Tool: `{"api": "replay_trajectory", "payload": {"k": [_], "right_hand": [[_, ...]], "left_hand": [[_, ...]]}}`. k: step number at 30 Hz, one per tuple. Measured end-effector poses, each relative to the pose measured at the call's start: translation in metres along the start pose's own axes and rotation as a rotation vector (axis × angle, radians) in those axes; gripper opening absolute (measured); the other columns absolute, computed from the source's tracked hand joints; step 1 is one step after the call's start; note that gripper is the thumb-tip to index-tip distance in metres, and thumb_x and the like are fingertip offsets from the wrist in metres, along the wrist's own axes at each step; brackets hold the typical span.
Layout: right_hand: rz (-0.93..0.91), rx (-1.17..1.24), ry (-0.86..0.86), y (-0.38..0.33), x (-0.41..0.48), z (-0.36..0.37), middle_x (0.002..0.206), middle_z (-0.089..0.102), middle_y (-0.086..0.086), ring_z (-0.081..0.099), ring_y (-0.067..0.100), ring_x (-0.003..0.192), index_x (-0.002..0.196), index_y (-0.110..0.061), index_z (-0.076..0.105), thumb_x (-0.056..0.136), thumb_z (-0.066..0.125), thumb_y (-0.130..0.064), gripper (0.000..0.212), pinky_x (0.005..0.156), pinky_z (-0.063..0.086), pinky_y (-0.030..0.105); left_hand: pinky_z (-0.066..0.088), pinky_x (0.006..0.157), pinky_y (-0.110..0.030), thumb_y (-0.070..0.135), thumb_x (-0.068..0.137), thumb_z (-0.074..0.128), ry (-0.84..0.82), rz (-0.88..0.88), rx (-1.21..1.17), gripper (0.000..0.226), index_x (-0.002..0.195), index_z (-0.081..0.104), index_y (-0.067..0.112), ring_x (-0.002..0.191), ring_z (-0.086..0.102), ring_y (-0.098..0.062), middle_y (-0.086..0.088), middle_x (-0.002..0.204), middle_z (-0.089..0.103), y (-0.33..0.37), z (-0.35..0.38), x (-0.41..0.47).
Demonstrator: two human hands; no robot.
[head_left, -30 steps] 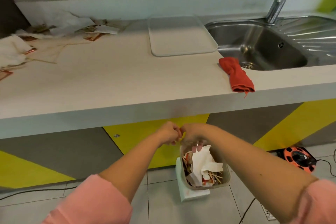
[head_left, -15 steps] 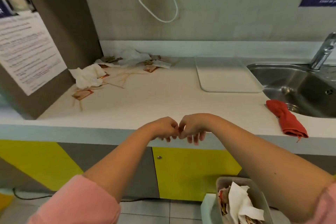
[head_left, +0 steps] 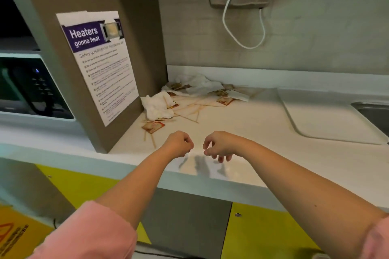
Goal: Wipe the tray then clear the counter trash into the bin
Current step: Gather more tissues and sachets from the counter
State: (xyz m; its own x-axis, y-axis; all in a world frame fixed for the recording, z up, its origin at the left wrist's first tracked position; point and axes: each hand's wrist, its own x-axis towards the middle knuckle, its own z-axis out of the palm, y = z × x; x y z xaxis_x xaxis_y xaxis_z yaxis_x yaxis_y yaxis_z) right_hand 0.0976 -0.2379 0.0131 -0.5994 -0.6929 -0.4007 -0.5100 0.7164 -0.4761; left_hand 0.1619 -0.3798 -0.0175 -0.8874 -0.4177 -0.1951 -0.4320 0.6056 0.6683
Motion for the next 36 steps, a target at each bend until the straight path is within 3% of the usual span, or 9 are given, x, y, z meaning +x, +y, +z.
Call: {"api": "replay_trajectory", "payload": {"k": [2, 6, 12, 17, 19, 21, 27, 32, 36], "right_hand": [[-0.006, 0.011, 0.022, -0.014, 0.013, 0.001, 0.077, 0.059, 0.001, 0.058, 0.013, 0.058, 0.118, -0.010, 0.055, 0.092, 0.052, -0.020, 0.027, 0.048, 0.044, 0.020], [-0.010, 0.038, 0.069, -0.033, 0.034, 0.004, 0.084, 0.061, 0.005, 0.057, 0.013, 0.057, 0.114, -0.010, 0.057, 0.091, 0.051, -0.017, 0.025, 0.046, 0.041, 0.020], [-0.016, 0.063, 0.095, -0.043, 0.058, 0.000, 0.085, 0.062, 0.006, 0.057, 0.012, 0.056, 0.111, -0.011, 0.059, 0.091, 0.051, -0.017, 0.023, 0.045, 0.040, 0.019], [-0.036, 0.050, 0.094, -0.041, 0.080, -0.007, 0.087, 0.063, 0.006, 0.057, 0.012, 0.057, 0.110, -0.012, 0.060, 0.090, 0.053, -0.018, 0.022, 0.046, 0.041, 0.020], [-0.047, 0.052, 0.088, -0.040, 0.091, -0.013, 0.087, 0.063, 0.006, 0.056, 0.010, 0.056, 0.111, -0.012, 0.060, 0.090, 0.053, -0.018, 0.022, 0.046, 0.041, 0.019], [-0.059, 0.046, 0.073, -0.039, 0.102, -0.019, 0.087, 0.062, 0.006, 0.055, 0.010, 0.056, 0.111, -0.012, 0.059, 0.091, 0.053, -0.019, 0.022, 0.047, 0.041, 0.019], [-0.120, 0.030, 0.051, -0.028, 0.134, -0.045, 0.087, 0.061, 0.004, 0.055, 0.008, 0.056, 0.112, -0.012, 0.059, 0.093, 0.052, -0.020, 0.022, 0.045, 0.040, 0.017], [-0.151, 0.026, 0.037, -0.010, 0.155, -0.063, 0.085, 0.060, 0.001, 0.055, 0.007, 0.057, 0.111, -0.015, 0.059, 0.093, 0.052, -0.021, 0.020, 0.044, 0.038, 0.016], [-0.156, 0.020, 0.007, 0.004, 0.171, -0.076, 0.087, 0.062, 0.002, 0.055, 0.008, 0.058, 0.105, -0.016, 0.059, 0.093, 0.051, -0.020, 0.015, 0.044, 0.038, 0.016]], "left_hand": [[0.048, 0.057, -0.022, 0.010, 0.089, 0.053, 0.046, -0.020, 0.000, 0.016, 0.097, 0.066, 0.004, 0.067, 0.055, -0.016, -0.008, 0.088, 0.062, -0.017, -0.015, 0.011], [0.053, 0.082, -0.036, 0.009, 0.087, 0.051, 0.186, -0.053, 0.005, 0.018, 0.095, 0.065, 0.002, 0.085, 0.059, -0.025, -0.015, 0.102, 0.066, -0.045, -0.037, 0.037], [0.046, 0.082, -0.026, 0.013, 0.088, 0.047, 0.272, -0.091, -0.062, 0.023, 0.097, 0.068, 0.008, 0.105, 0.058, -0.025, -0.004, 0.119, 0.064, -0.069, -0.057, 0.067], [0.047, 0.098, -0.039, 0.020, 0.082, 0.065, 0.298, -0.200, -0.184, 0.009, 0.080, 0.068, 0.029, 0.110, 0.055, -0.027, -0.008, 0.129, 0.050, -0.073, -0.067, 0.098], [0.043, 0.101, -0.039, 0.024, 0.085, 0.063, 0.320, -0.234, -0.132, 0.024, 0.108, 0.063, 0.029, 0.116, 0.049, -0.031, -0.010, 0.135, 0.039, -0.074, -0.071, 0.111], [0.042, 0.097, -0.037, 0.032, 0.088, 0.056, 0.362, -0.260, -0.038, 0.045, 0.131, 0.045, 0.022, 0.116, 0.047, -0.032, -0.013, 0.136, 0.035, -0.075, -0.075, 0.125], [0.042, 0.094, -0.040, 0.037, 0.085, 0.061, 0.469, -0.423, -0.146, 0.069, 0.137, 0.030, 0.006, 0.121, 0.045, -0.031, -0.015, 0.138, 0.034, -0.077, -0.083, 0.162], [0.040, 0.102, -0.038, 0.046, 0.081, 0.065, 0.513, -0.411, -0.162, 0.080, 0.139, 0.027, 0.007, 0.125, 0.043, -0.029, -0.014, 0.139, 0.038, -0.077, -0.084, 0.195], [0.041, 0.105, -0.047, 0.044, 0.074, 0.074, 0.567, -0.429, -0.289, 0.092, 0.143, 0.022, 0.010, 0.129, 0.042, -0.033, -0.013, 0.141, 0.039, -0.076, -0.075, 0.213]]}}
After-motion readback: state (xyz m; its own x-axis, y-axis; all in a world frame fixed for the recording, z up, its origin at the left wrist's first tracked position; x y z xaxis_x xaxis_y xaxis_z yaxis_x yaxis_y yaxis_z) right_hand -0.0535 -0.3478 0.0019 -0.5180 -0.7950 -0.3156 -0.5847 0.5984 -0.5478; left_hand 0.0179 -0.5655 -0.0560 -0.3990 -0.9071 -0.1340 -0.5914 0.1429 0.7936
